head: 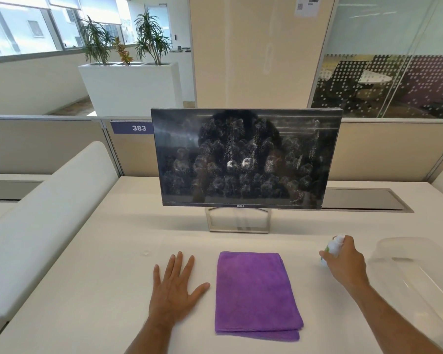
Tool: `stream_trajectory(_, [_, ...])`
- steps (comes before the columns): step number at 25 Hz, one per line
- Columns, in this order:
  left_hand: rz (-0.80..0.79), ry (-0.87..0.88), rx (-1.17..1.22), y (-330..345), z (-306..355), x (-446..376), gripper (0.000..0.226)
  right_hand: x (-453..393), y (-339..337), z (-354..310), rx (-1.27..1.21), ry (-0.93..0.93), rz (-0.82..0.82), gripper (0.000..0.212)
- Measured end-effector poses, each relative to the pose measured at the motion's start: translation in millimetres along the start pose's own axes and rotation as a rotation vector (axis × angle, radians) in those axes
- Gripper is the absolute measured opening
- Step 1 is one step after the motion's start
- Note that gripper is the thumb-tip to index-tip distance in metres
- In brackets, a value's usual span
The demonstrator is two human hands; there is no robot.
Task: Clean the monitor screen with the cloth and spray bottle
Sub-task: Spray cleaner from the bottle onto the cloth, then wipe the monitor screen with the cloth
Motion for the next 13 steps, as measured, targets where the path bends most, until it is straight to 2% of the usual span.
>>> stream_trajectory(4, [-0.007, -0.011, 0.028, 0, 0, -2, 0.1, 11, 0, 7, -0.088, 0.031, 0.014, 0.067])
stream_trajectory(8, [0.044, -0.026, 0.125, -4, 2, -2, 0.095, 37, 14, 22, -0.051, 0.115, 0.015, 0.056])
stream_trajectory(10, [0.169, -0.023, 0.186, -8, 8, -1, 0.084, 49, 24, 23, 0.0, 0.12, -0.023, 0.053])
stream_trajectory(12, [0.325, -0.025, 0.249, -11, 19, -3, 0.065, 56, 32, 19, 0.055, 0.098, -0.059, 0.044])
stream_trajectory(13, [0.351, -0.038, 0.282, -12, 26, -4, 0.054, 59, 35, 16, 0.081, 0.09, -0.08, 0.038])
Point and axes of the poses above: each hand's wrist, its own x-axis away from the middle knuckle, its own y-axis out of the palm, z = x × y, the point moved 1 cm from there along -x, towards the middle knuckle, and after that the axes turned 9 degrees about y, right-handed, at the moved point
